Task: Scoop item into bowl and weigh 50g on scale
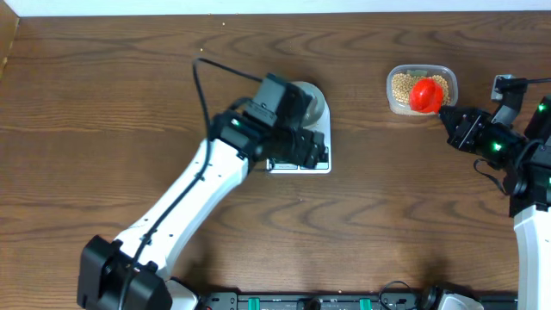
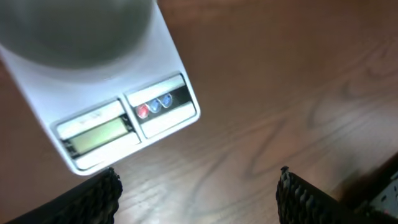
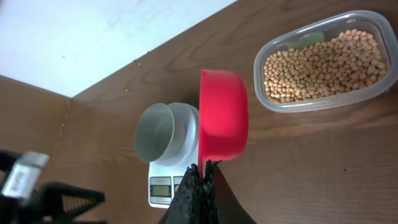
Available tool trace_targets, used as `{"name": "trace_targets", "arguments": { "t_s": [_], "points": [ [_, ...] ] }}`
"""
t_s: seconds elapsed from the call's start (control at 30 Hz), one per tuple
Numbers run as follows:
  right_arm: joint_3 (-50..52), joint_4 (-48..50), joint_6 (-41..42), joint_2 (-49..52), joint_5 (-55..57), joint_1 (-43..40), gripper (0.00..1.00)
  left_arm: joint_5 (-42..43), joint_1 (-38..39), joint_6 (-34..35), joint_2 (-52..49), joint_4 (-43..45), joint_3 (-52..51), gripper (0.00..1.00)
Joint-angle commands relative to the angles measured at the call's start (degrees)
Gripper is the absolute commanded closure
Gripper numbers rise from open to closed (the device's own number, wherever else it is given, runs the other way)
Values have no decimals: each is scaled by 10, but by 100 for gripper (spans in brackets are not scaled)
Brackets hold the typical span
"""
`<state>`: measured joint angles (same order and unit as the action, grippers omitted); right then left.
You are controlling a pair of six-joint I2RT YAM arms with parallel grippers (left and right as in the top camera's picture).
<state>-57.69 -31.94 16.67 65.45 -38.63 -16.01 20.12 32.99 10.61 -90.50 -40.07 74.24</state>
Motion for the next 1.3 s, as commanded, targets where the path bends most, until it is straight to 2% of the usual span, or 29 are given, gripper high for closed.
{"name": "trace_targets", "arguments": {
  "t_s": [0.0, 0.17, 0.43, 0.8, 1.27],
  "points": [
    [-7, -2, -18, 11, 2, -3, 99, -7, 21, 15, -6, 23, -31, 18],
    [-7, -5, -26, 13, 2, -3, 99, -7, 31, 15, -20, 98, -67, 17],
    [-7, -5, -35, 13, 8, -3, 99, -7, 31, 6, -97, 146, -69, 14],
    [-7, -3, -35, 13, 23, -3, 99, -18, 38, -24, -139, 165, -69, 14],
    [-7, -2, -37, 13, 23, -3, 99, -18, 38, -24, -167, 182, -69, 14]
  ]
}}
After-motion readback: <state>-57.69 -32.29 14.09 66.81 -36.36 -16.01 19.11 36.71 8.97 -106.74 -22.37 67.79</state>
